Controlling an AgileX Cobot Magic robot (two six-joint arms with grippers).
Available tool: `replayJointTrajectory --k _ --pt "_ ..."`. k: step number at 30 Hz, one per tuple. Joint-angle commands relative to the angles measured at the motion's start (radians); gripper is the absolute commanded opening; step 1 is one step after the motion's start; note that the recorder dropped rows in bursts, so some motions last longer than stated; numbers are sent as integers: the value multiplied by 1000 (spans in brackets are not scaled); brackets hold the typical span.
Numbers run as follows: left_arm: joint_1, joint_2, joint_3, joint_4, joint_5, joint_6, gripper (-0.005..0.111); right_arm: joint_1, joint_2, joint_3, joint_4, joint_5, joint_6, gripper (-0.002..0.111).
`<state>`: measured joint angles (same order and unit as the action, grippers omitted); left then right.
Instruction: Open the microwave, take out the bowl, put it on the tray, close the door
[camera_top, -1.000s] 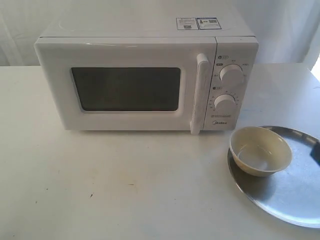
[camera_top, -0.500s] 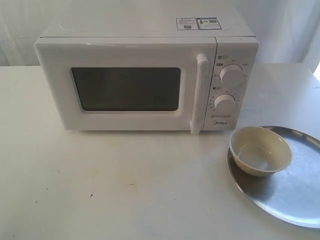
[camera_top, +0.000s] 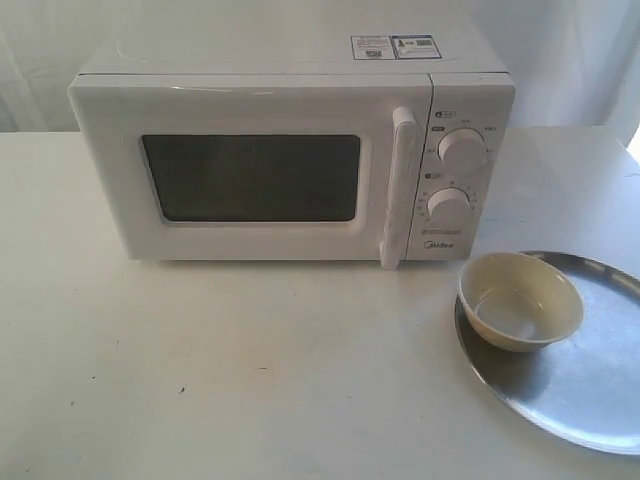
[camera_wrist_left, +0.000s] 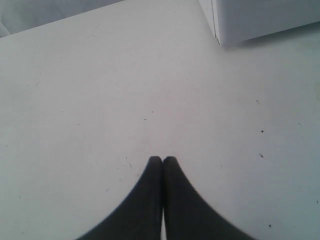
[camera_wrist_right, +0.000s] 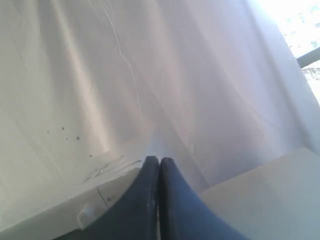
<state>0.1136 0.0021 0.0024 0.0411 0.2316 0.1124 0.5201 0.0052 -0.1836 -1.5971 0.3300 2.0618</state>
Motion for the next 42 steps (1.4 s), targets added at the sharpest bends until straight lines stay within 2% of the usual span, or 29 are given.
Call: replayJointTrajectory --k 1,6,9,12,16,18,20,23,26,29,31,36,42 --pt "-6 -2 -2 -7 1 -3 0 -161 -5 42 -3 -337 -56 0" --pt "-6 -2 -2 -7 1 -3 0 -193 -5 95 -147 -623 -216 0" --pt "-6 -2 -2 -7 1 -3 0 -193 -5 130 -147 -670 -238 0" --pt "-6 -2 -2 -7 1 -3 0 -193 -5 184 -142 -655 -166 0" --pt "-6 -2 -2 -7 1 -3 0 -191 -5 184 107 -616 11 0" --pt "-6 -2 -2 -7 1 -3 0 -191 -5 184 366 -618 -27 0" --pt "-6 -2 -2 -7 1 -3 0 -187 -5 184 709 -623 -176 0" --pt "-6 -2 -2 -7 1 -3 0 -159 -5 184 1185 -655 -558 0" --pt "-6 -2 -2 -7 1 -3 0 -142 -5 184 1429 -666 -924 0" --pt "-6 -2 -2 -7 1 -3 0 -142 -5 184 1440 -612 -1426 0" --pt "-6 -2 -2 -7 1 -3 0 -142 -5 184 1386 -476 -1627 0" --pt "-6 -2 -2 -7 1 -3 0 -142 -5 184 1357 39 -1752 0" --pt "-6 -2 -2 -7 1 -3 0 -142 -5 184 1350 21 -1840 0"
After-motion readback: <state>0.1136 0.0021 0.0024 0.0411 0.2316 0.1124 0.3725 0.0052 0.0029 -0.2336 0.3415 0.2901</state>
